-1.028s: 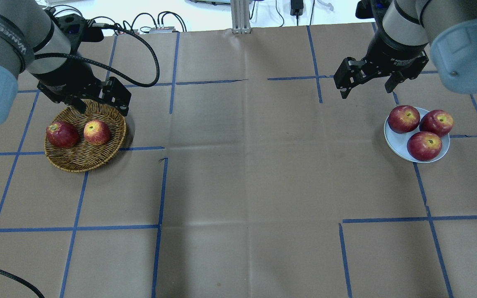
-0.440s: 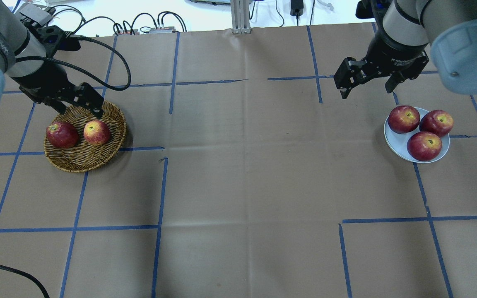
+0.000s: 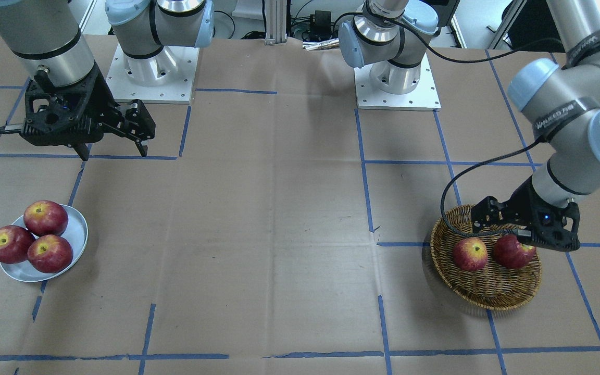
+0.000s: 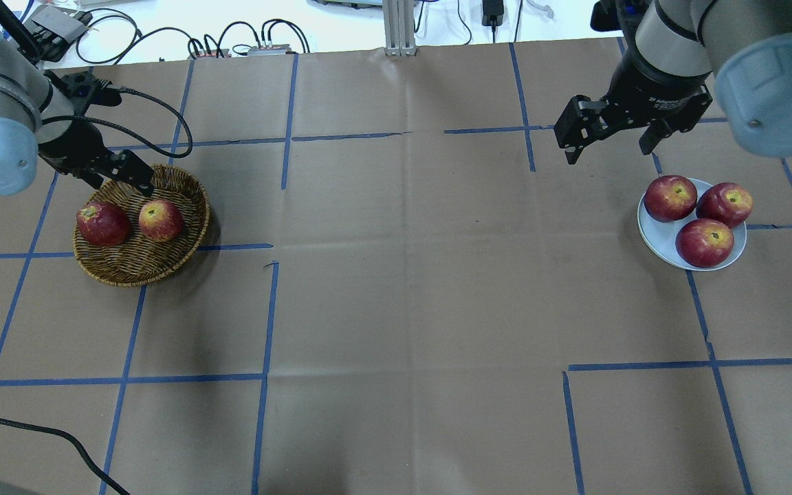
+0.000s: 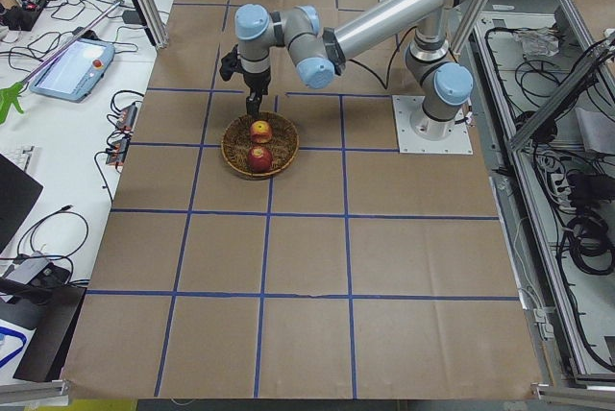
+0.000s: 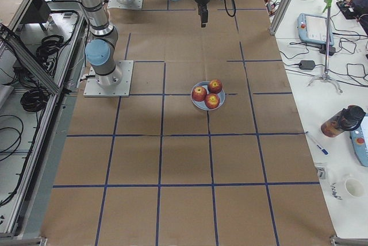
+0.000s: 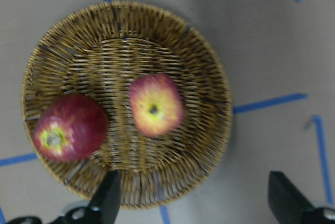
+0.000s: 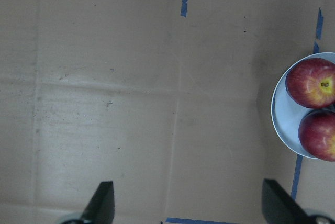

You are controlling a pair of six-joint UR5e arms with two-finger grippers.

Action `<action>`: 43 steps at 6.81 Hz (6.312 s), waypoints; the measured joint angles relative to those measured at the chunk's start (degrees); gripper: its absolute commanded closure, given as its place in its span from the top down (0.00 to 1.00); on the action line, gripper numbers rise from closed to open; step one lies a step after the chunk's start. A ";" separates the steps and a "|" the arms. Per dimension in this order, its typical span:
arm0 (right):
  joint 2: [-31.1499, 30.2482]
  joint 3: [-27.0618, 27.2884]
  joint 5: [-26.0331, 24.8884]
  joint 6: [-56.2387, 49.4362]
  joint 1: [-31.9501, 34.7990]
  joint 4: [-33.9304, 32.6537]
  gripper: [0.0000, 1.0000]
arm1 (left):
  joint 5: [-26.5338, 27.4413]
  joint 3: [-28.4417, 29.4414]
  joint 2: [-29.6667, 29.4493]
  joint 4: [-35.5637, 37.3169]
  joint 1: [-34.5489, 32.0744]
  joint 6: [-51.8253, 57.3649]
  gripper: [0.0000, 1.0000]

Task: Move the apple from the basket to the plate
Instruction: 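Lower the left gripper over the yellow-red apple in the wicker basket, then close the left gripper on the yellow-red apple and lift it, then carry the apple with the left gripper toward the table center, then set the apple on the table and open the left gripper, then raise the left gripper back over the basket while the right gripper reaches to the apple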

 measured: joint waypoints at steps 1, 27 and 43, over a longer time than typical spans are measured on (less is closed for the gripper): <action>0.00 0.00 0.00 0.00 0.00 0.00 1.00 | -0.07 -0.16 -3.10 3.00 0.44 0.13 0.99; -0.09 0.02 0.00 -0.09 0.00 0.00 1.00 | 1.73 -1.20 -2.26 4.45 -39.82 -50.02 0.56; -0.30 0.08 0.05 -0.04 0.02 -0.03 1.00 | 4.57 7.83 6.74 -13.93 -35.37 -39.66 0.99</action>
